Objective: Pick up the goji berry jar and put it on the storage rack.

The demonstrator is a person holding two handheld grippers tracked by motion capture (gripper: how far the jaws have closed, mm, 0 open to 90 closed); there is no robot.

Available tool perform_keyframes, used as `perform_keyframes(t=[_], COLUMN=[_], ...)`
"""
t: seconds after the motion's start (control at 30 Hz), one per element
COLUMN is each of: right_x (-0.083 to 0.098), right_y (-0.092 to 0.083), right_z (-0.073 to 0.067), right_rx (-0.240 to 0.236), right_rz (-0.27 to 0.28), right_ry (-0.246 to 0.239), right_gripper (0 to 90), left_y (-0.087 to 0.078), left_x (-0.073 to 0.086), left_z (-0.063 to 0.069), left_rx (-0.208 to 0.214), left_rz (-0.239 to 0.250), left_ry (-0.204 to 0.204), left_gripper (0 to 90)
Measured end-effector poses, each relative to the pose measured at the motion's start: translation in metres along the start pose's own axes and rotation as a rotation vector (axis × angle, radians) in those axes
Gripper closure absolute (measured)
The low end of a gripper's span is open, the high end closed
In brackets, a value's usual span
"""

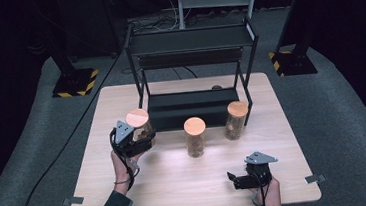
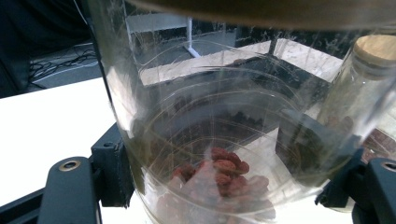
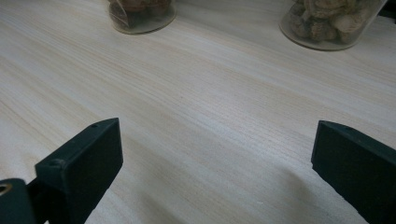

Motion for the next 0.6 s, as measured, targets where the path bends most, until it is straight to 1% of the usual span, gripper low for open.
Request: perform_keyframes(t=[0.6], right_x=[0.0], right_y=[0.0], right_z=[0.0], right_rx=[-0.001], right_rz=[-0.003], right_ry=[0.001], right_gripper=[1.2], left_y=[0.013], left_x=[-0.011], left_z=[0.001], left_rx=[0.016], left_rz=[-0.005], left_ry=[0.024], left_gripper=[24.3])
Point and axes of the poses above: each handheld gripper's, and its own axes: y roughly forward along the jaws, x roughly out of its underside, z roughly to its right, the point moved 7 cm from there along y, roughly forward along the jaws, and after that the axes turned 12 degrees about x, right-handed, at the moved point
